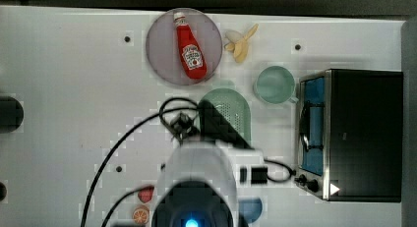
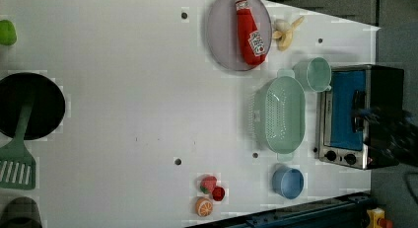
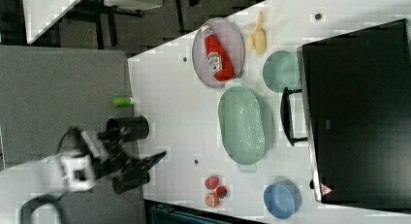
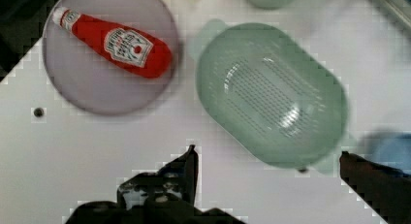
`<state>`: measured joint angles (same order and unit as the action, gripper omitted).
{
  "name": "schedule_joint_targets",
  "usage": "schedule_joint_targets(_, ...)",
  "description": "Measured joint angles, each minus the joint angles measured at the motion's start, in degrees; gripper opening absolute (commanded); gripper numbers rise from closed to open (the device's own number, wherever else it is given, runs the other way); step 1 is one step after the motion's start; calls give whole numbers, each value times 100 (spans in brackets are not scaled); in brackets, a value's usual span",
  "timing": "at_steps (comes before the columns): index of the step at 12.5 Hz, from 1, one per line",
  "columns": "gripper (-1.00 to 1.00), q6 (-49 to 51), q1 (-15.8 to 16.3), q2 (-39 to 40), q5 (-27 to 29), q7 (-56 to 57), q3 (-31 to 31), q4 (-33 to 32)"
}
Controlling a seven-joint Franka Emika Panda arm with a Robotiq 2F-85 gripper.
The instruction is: Drag strainer left to right.
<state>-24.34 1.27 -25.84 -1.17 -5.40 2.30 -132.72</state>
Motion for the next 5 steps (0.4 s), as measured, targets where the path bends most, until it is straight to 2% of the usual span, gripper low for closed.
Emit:
schedule_joint_targets(2,100,817,-58,-463,4,69,-49,134)
schedule_joint_targets(5,100,1276,-96,-457,47,277,-263,593)
